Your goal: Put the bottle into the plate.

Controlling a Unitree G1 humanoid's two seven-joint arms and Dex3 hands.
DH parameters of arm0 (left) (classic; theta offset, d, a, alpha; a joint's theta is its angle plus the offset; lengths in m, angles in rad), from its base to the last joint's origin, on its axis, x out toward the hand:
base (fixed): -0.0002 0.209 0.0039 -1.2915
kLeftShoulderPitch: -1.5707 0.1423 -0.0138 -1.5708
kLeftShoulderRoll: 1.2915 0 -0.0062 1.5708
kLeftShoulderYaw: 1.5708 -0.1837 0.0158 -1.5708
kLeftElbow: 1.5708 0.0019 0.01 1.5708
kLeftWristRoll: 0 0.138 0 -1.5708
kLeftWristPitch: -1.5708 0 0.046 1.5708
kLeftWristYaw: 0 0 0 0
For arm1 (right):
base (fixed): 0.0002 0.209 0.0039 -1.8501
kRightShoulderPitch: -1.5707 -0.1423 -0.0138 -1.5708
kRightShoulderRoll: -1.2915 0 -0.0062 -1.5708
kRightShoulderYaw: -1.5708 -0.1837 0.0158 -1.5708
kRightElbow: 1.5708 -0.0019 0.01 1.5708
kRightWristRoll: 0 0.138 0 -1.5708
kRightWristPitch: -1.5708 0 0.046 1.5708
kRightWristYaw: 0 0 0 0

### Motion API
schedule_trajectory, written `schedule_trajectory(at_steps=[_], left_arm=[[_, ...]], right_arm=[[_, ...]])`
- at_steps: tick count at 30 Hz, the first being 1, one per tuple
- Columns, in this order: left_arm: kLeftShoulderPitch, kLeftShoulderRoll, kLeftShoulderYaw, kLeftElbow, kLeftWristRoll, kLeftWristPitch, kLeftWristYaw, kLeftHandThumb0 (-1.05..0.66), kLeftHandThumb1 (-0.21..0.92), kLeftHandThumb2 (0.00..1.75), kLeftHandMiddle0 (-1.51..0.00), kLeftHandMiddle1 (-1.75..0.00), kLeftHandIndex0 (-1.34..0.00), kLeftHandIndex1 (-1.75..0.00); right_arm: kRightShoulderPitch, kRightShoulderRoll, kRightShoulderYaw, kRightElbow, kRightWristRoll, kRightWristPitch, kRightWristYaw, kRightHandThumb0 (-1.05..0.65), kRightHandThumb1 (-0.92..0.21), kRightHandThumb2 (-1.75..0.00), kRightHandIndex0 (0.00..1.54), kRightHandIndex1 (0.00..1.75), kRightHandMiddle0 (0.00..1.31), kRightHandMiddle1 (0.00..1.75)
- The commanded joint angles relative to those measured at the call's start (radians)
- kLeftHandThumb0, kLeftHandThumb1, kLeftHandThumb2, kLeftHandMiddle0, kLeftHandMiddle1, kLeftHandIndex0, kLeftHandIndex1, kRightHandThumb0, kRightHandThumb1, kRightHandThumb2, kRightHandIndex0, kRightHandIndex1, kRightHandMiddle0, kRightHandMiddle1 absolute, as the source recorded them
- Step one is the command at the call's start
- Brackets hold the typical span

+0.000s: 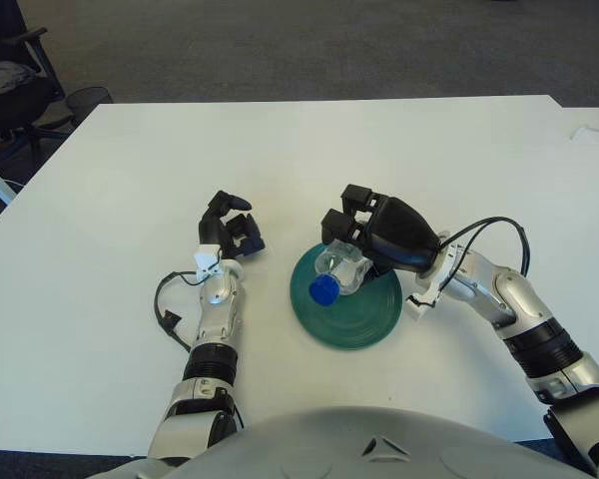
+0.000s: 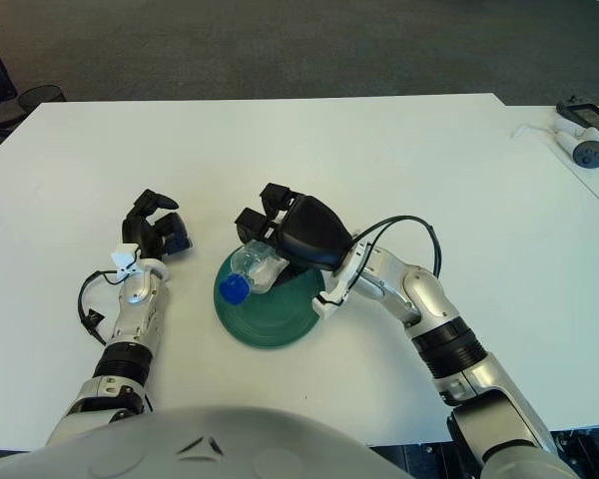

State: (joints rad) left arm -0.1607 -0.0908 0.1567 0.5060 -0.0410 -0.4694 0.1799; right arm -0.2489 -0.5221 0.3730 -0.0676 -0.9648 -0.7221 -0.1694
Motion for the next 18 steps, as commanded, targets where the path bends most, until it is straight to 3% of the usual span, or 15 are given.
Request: schedule_trajectory(at_steps=[1, 4, 9, 13, 18], left_arm=[[-0.009, 0.0, 0.003, -0.004, -0.026, -0.011, -0.024, -0.57, 0.09, 1.59, -1.28, -1.75, -0.8, -1.75], [-0.009, 0.001, 0.004, -0.002, -0.038, -0.013, -0.037, -0.56, 0.1, 1.58, -1.27, -1.75, -0.79, -1.75], [-0.008, 0.009, -0.001, -0.001, -0.015, -0.023, -0.024, -0.57, 0.1, 1.58, -1.28, -1.75, -0.79, -1.75], [-0.008, 0.01, -0.005, -0.003, 0.012, -0.017, 0.0, -0.58, 0.08, 1.61, -1.29, -1.75, -0.81, -1.75], [-0.007, 0.011, -0.008, -0.01, 0.034, -0.001, 0.018, -0.59, 0.06, 1.63, -1.3, -1.75, -0.83, -1.75]], right_arm=[[-0.02, -0.029, -0.01, -0.017, -0.027, 0.0, 0.012, -0.88, -0.92, -0.65, 0.15, 0.86, 0.02, 1.25], [-0.022, -0.044, -0.007, -0.019, -0.04, 0.002, 0.02, -0.9, -0.92, -0.69, 0.07, 0.44, 0.01, 0.77], [-0.013, -0.079, -0.006, -0.021, -0.043, -0.001, 0.055, -0.92, -0.92, -0.77, 0.02, 0.12, 0.0, 0.32], [-0.014, -0.087, -0.003, -0.021, -0.045, 0.0, 0.066, -0.96, -0.92, -0.82, 0.0, 0.02, 0.0, 0.13], [-0.022, -0.095, 0.004, -0.011, -0.039, -0.008, 0.075, -1.0, -0.92, -0.84, 0.0, 0.0, 0.0, 0.03]])
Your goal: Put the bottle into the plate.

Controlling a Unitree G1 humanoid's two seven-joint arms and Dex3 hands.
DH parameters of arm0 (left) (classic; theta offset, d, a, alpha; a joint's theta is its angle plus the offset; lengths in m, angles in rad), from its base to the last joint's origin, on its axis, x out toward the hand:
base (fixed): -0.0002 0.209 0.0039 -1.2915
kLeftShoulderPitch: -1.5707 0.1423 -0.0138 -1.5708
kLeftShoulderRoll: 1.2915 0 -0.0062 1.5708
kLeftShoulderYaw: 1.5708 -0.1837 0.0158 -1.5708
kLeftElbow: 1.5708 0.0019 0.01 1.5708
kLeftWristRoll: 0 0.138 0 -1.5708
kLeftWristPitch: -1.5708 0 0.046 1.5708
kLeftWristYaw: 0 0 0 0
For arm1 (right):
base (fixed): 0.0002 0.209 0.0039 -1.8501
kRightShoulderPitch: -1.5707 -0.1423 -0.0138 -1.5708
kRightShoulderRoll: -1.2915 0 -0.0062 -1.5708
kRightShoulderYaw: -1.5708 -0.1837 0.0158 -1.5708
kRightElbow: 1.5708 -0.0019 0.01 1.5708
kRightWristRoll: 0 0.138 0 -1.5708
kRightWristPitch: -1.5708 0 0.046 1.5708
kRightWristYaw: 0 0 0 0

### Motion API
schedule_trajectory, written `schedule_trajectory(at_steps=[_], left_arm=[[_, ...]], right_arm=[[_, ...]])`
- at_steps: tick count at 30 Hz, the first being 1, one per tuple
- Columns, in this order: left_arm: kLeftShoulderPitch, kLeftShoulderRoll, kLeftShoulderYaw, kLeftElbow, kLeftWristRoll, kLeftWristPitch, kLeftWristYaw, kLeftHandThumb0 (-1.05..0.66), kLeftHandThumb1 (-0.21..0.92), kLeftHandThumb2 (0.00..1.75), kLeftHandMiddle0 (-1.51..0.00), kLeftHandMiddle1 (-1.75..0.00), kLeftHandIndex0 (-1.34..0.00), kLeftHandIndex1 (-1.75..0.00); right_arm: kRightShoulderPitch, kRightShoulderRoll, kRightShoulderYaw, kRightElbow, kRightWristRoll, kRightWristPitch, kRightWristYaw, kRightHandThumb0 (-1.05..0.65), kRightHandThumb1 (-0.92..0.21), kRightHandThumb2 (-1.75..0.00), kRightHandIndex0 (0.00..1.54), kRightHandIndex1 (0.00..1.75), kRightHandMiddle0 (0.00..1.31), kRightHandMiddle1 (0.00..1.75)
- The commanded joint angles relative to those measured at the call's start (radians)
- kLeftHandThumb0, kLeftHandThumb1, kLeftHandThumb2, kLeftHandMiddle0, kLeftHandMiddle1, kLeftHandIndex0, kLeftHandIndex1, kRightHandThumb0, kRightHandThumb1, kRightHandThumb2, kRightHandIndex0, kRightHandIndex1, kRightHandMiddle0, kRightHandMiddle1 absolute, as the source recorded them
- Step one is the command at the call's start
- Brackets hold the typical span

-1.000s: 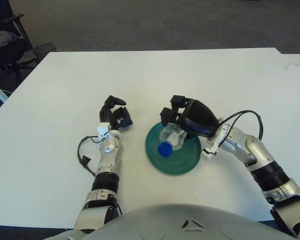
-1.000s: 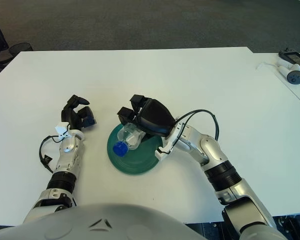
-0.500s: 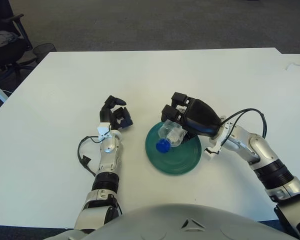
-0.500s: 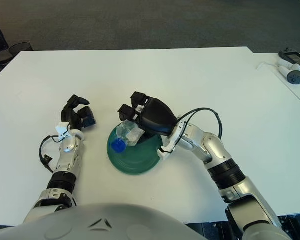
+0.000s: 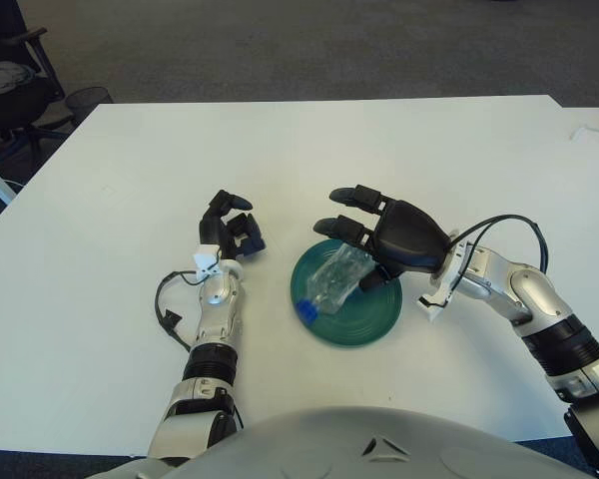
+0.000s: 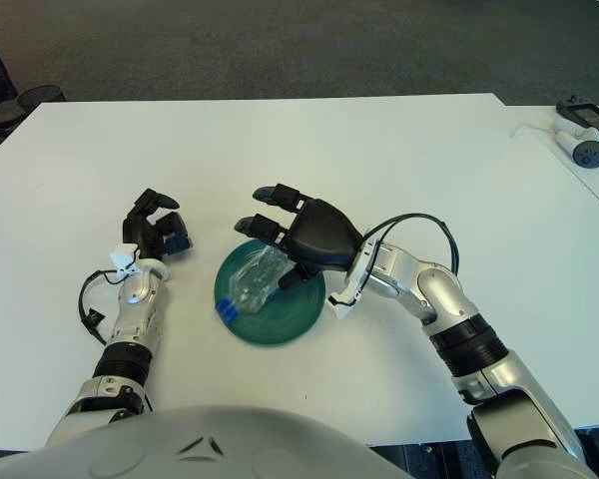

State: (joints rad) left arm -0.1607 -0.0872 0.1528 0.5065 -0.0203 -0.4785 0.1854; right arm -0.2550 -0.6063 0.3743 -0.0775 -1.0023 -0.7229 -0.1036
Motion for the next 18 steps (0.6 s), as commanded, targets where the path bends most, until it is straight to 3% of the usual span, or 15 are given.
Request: schedule_trajectory(at_steps=[1, 18], left_arm=[[-0.006, 0.008, -0.004, -0.012, 0.014, 0.011, 0.013, -0.59, 0.06, 1.63, -1.3, -1.75, -0.83, -1.75], [0.004, 0.007, -0.005, -0.031, -0.012, 0.015, -0.02, -0.57, 0.09, 1.6, -1.25, -1.75, -0.8, -1.75]], right_arm=[[-0.017, -0.011, 0.003, -0.001, 0.0, -0.008, 0.011, -1.01, -0.92, -0.84, 0.0, 0.0, 0.0, 0.02], [-0.035, -0.036, -0.014, 0.005, 0.032, -0.044, 0.028, -1.05, -0.92, -0.82, 0.0, 0.0, 0.0, 0.0]])
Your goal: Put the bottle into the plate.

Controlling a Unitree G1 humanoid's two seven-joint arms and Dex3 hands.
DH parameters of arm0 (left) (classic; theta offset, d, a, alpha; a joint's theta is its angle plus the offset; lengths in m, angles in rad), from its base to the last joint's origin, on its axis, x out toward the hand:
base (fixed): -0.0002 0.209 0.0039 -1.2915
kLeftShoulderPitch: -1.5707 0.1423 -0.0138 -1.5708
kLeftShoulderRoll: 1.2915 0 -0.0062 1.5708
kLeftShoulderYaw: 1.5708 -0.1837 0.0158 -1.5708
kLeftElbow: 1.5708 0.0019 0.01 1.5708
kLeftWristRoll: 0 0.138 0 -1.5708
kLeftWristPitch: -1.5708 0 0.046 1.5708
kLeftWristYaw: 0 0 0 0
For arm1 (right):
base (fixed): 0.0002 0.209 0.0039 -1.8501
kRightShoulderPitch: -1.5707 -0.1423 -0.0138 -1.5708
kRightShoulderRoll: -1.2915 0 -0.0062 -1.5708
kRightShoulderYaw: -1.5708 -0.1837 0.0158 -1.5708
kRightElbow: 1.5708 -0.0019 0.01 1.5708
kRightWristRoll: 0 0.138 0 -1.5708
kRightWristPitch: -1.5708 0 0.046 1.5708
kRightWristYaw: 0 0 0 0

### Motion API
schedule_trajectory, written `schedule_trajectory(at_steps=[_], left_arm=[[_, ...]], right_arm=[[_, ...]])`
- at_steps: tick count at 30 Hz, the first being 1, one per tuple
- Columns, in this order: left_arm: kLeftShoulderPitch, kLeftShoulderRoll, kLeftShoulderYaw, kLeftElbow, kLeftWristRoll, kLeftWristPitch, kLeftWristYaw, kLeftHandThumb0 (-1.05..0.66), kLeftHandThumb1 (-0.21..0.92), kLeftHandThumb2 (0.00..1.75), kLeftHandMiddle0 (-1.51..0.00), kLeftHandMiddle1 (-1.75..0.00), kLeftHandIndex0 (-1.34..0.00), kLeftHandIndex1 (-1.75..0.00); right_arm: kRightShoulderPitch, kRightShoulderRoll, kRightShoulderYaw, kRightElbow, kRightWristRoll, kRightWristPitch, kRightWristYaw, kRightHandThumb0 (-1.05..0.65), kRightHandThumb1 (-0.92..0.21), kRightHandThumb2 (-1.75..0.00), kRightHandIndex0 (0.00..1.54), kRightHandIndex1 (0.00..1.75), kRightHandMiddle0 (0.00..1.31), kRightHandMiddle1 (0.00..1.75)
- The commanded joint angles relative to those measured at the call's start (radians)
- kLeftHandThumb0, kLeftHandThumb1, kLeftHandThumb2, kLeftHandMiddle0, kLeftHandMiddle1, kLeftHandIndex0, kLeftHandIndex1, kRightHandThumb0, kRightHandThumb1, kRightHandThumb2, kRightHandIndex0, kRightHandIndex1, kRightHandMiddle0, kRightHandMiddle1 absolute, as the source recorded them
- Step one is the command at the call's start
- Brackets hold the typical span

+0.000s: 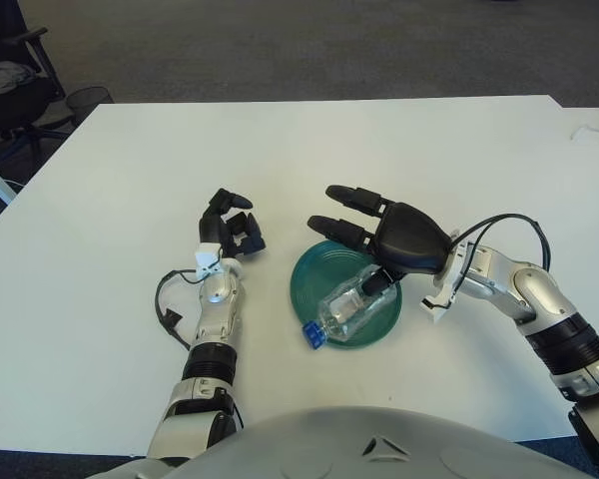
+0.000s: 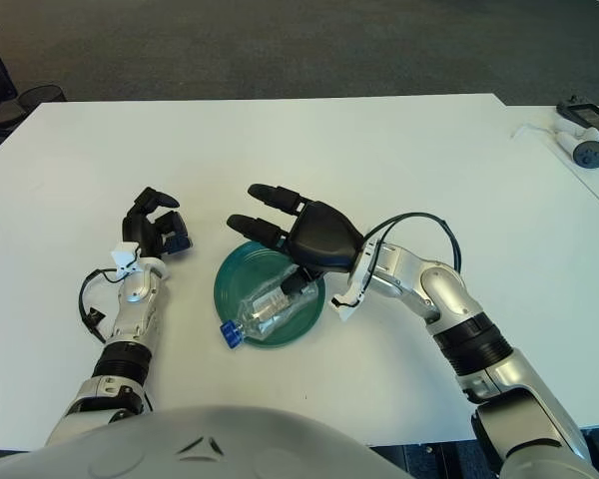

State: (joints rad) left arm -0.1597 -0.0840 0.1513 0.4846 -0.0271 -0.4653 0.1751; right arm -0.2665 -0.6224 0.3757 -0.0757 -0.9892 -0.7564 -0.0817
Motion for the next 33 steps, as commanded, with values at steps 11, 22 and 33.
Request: schedule_trajectory(at_steps=[11, 22, 33], left_arm=[[0.01, -0.001, -0.009, -0.026, 0.012, 0.0, 0.006, -0.58, 0.07, 1.62, -1.26, -1.75, -0.82, -1.75], [0.006, -0.013, -0.003, -0.008, 0.005, -0.009, 0.013, -0.58, 0.07, 1.62, -1.29, -1.75, -0.82, -1.75], [0.004, -0.014, -0.003, -0.002, 0.029, -0.006, 0.041, -0.59, 0.06, 1.63, -1.3, -1.75, -0.82, -1.75]], right_arm=[[-0.061, -0.02, -0.045, 0.046, 0.216, -0.041, 0.071, -1.05, -0.92, -0.81, 0.0, 0.0, 0.01, 0.01], [-0.124, 0.065, -0.132, 0.136, 0.931, 0.238, 0.37, -1.05, -0.92, -0.64, 0.0, 0.0, 0.0, 0.28], [-0.096, 0.331, -0.305, 0.285, 1.168, 0.342, 0.223, -0.97, -0.92, -0.7, 0.21, 0.1, 0.0, 0.62]])
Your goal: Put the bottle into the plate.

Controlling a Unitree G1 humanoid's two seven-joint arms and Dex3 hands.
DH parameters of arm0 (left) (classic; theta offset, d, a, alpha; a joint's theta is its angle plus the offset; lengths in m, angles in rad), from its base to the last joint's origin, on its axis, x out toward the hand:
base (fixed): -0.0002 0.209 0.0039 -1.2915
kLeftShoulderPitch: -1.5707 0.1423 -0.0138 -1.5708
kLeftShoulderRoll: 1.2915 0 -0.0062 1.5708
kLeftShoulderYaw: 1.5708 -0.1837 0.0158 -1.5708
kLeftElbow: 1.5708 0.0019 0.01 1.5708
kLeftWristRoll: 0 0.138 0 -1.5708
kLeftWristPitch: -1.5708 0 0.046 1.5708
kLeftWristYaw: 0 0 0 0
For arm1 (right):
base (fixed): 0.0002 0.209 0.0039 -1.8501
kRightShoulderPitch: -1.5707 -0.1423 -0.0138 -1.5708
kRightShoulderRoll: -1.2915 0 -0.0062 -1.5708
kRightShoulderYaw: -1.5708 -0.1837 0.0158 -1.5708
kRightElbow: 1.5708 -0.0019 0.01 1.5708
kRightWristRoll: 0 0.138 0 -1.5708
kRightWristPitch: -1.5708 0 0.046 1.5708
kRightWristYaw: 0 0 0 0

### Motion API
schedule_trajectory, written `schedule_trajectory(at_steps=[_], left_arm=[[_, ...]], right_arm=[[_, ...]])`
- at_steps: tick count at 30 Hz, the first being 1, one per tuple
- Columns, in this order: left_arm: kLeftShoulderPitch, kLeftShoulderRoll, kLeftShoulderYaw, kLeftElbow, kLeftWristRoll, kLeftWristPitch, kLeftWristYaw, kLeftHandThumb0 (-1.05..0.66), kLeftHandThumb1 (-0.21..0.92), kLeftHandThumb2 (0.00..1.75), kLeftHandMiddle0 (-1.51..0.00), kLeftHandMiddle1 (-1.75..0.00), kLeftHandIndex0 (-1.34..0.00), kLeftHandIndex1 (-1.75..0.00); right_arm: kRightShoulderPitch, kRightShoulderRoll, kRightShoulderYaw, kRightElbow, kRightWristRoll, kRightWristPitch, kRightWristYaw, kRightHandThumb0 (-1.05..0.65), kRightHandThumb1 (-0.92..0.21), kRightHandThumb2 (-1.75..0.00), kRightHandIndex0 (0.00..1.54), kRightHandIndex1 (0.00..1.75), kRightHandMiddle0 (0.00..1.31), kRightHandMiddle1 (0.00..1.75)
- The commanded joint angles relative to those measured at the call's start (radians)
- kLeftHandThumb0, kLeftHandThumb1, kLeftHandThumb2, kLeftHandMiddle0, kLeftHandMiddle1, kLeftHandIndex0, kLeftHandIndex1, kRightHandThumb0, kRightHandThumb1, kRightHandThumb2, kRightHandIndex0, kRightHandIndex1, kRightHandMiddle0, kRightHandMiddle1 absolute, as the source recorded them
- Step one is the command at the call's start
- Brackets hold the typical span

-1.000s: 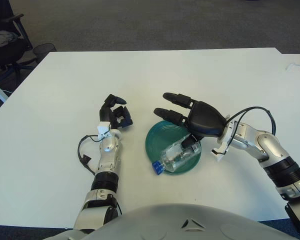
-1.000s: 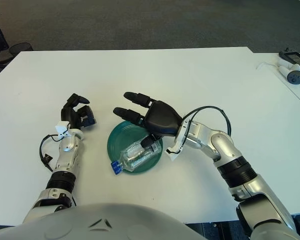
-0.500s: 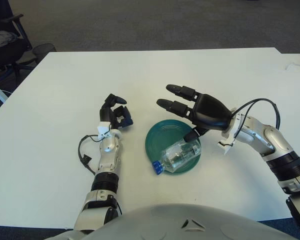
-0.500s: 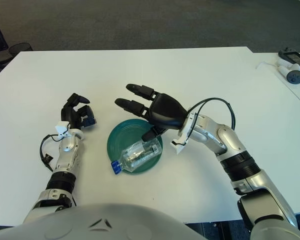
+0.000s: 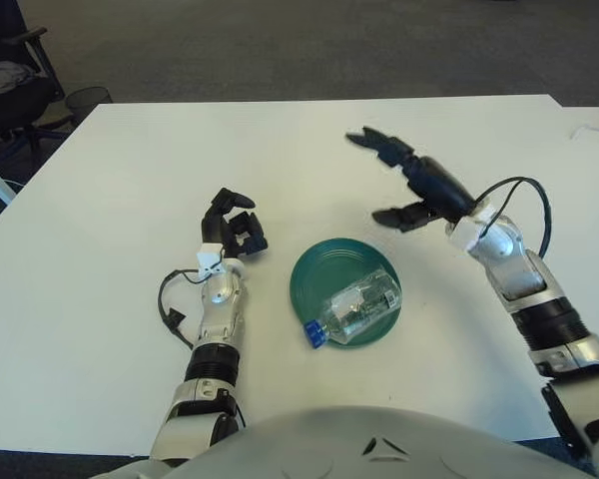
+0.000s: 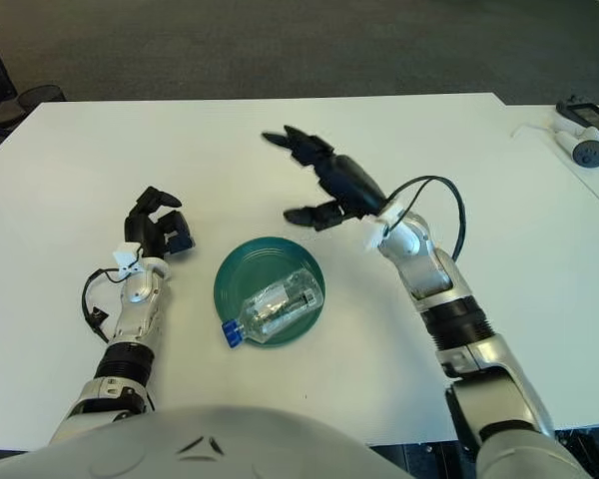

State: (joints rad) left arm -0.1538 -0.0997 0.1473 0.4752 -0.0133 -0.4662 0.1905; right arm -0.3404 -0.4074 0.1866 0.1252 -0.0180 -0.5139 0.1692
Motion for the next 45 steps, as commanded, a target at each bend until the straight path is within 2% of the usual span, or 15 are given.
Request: schedule_trajectory(at_steps=[1, 5, 9, 13, 16, 20, 35, 45], left_arm=[[0.0, 0.001, 0.0, 0.003, 0.018, -0.003, 0.028, -0.59, 0.06, 1.63, -1.3, -1.75, -0.82, -1.75], [0.004, 0.0, 0.0, -0.007, 0.019, 0.003, 0.034, -0.59, 0.06, 1.63, -1.3, -1.75, -0.83, -1.75], [0.006, 0.002, -0.001, -0.01, 0.009, 0.008, 0.025, -0.59, 0.06, 1.63, -1.31, -1.75, -0.83, -1.75], [0.01, 0.005, 0.001, -0.01, 0.003, 0.004, 0.018, -0.59, 0.06, 1.63, -1.31, -1.75, -0.82, -1.75], [0.01, 0.006, 0.001, -0.009, 0.002, 0.002, 0.017, -0.58, 0.07, 1.62, -1.31, -1.75, -0.82, -1.75], [0.005, 0.006, 0.004, -0.002, -0.006, -0.001, 0.009, -0.58, 0.07, 1.62, -1.31, -1.75, -0.82, -1.75], [-0.001, 0.01, 0.002, -0.002, -0.007, 0.006, 0.007, -0.58, 0.07, 1.62, -1.31, -1.75, -0.82, -1.75], [-0.001, 0.009, 0.002, -0.012, -0.009, 0.015, 0.007, -0.58, 0.07, 1.62, -1.3, -1.75, -0.82, -1.75]], right_arm=[[-0.015, 0.131, -0.129, 0.082, 0.22, 0.105, -0.03, -0.96, -0.92, -0.71, 0.21, 0.1, 0.0, 0.62], [0.009, 0.183, -0.174, 0.09, 0.263, 0.11, -0.036, -0.89, -0.92, -0.78, 0.24, 0.12, 0.0, 0.65], [0.032, 0.23, -0.2, 0.107, 0.247, 0.099, -0.053, -0.85, -0.92, -0.84, 0.25, 0.13, 0.0, 0.63], [0.068, 0.305, -0.208, 0.106, 0.211, 0.104, -0.119, -0.82, -0.92, -0.86, 0.24, 0.12, 0.0, 0.58], [0.078, 0.326, -0.213, 0.11, 0.196, 0.101, -0.131, -0.81, -0.92, -0.87, 0.23, 0.11, 0.0, 0.57], [0.084, 0.36, -0.23, 0.193, 0.173, 0.067, -0.154, -0.79, -0.92, -0.87, 0.25, 0.12, 0.0, 0.59], [0.086, 0.388, -0.246, 0.293, 0.04, 0.017, -0.251, -0.77, -0.92, -0.92, 0.26, 0.13, 0.0, 0.52], [0.109, 0.383, -0.246, 0.424, -0.04, -0.087, -0.319, -0.71, -0.92, -0.9, 0.22, 0.1, 0.0, 0.45]])
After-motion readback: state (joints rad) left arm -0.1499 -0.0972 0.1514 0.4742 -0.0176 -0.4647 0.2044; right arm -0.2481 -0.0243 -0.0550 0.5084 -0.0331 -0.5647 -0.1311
